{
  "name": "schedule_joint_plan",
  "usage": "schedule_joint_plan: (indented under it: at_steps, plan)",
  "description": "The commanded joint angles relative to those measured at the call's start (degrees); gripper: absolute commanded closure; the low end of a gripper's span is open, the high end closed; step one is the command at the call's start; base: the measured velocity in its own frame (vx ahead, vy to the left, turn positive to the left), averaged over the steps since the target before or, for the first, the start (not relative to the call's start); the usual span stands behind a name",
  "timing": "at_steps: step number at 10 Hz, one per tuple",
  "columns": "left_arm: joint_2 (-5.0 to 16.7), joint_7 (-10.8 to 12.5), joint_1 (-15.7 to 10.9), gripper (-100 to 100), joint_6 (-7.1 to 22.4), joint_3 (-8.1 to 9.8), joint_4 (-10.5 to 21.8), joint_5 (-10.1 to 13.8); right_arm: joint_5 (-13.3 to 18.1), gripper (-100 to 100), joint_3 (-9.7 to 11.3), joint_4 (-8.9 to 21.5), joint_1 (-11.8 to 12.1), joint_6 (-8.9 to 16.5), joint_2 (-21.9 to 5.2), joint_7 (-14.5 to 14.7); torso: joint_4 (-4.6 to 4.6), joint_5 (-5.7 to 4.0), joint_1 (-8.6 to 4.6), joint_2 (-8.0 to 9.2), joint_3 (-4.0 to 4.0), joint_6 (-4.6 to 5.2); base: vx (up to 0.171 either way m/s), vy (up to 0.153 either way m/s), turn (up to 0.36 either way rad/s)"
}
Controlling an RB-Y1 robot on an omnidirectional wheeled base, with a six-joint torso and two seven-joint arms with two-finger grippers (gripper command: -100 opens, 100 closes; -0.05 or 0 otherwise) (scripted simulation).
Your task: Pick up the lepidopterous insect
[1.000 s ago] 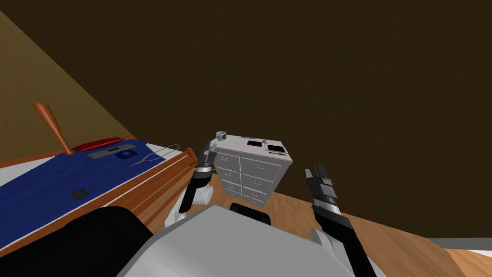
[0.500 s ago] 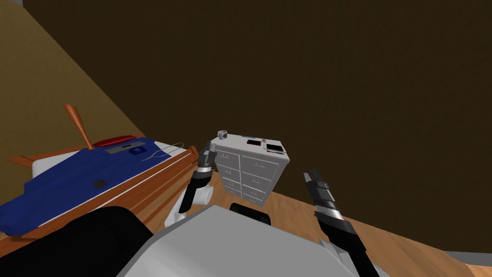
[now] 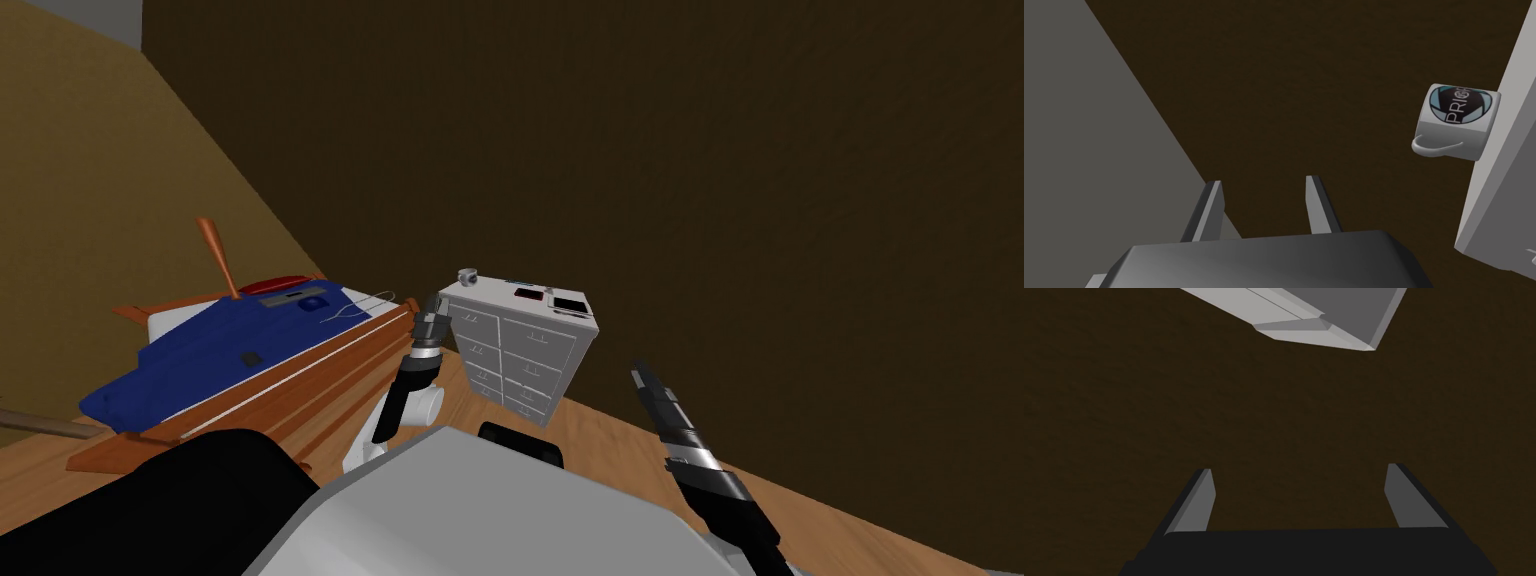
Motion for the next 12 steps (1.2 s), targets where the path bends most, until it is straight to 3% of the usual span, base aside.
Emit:
schedule_joint_plan:
  at_steps: [1, 6, 11, 12]
  plan:
    - [0.00, 0.00, 0.00, 0, 0.00, 0.00, 0.00, 0.00, 0.85, -100, 0.04, 1.09, 0.50, -0.68, -2.54, 0.33, 0.00, 0.00, 0.00, 0.00, 0.00, 0.00, -0.040, -0.070, 0.088]
    - [0.00, 0.00, 0.01, 0, 0.00, 0.00, 0.00, 0.00, 6.45, -100, -0.27, 6.83, 2.91, -3.45, -11.44, 2.06, 0.00, 0.01, 0.08, -0.03, -0.01, 0.04, -0.055, -0.072, 0.133]
    - [0.00, 0.00, 0.01, 0, 0.00, 0.00, 0.00, 0.00, 8.50, -100, -0.49, 9.01, 3.51, -4.59, -18.21, 2.74, -0.01, 0.00, 0.08, -0.08, -0.04, 0.02, -0.037, -0.054, 0.079]
    - [0.00, 0.00, 0.01, 0, 0.00, 0.00, 0.00, 0.00, 10.63, -100, -0.76, 11.29, 4.00, -5.84, -20.41, 3.47, -0.02, 0.03, 0.20, -0.12, -0.06, 0.04, -0.053, -0.047, 0.186]
